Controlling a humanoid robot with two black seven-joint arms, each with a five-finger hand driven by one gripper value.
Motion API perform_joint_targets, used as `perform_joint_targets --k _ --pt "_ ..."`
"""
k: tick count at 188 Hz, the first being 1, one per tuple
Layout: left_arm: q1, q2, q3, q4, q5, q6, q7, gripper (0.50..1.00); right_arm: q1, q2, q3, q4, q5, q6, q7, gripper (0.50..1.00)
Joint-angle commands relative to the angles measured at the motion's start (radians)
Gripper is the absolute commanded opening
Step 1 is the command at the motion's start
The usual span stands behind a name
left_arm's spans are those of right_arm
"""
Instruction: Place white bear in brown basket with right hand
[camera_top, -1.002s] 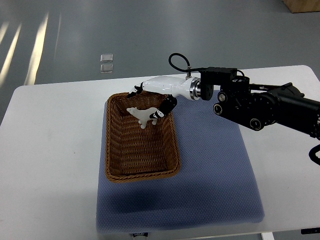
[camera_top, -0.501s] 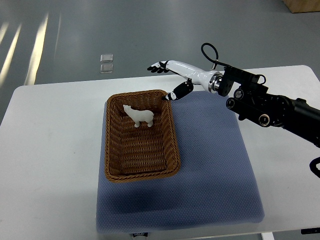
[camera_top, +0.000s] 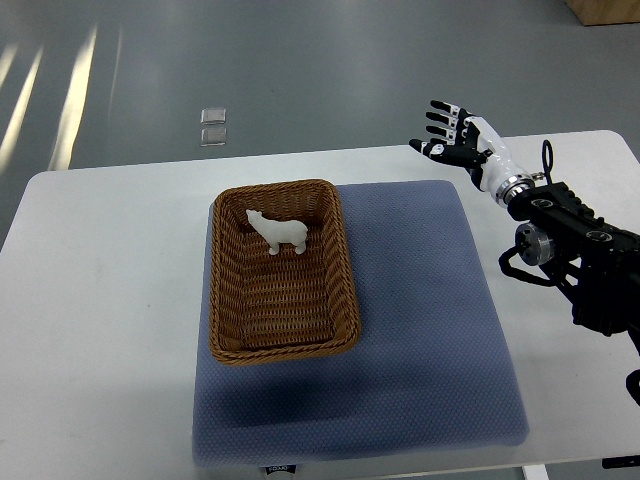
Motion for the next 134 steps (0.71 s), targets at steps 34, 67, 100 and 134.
perform_joint_targets --k 34,67,100,134 --pt "0.000 0.000 0.001 0.000 0.000 0.000 0.000 1.000 -0.054 -0.032 0.007 0.004 0.280 0.027 0.002 0.897" --pt "0.000 0.000 0.000 0.001 0.000 0.000 0.000 1.000 -0.091 -0.040 0.007 0.003 0.292 0.104 0.014 0.921" --pt "0.000 0.000 0.000 0.001 0.000 0.000 0.000 1.000 -0.108 -0.049 0.036 0.003 0.292 0.244 0.012 0.926" --pt "0.000 0.000 0.001 0.000 0.000 0.000 0.000 1.000 -0.109 -0.048 0.062 0.001 0.291 0.320 0.012 0.926"
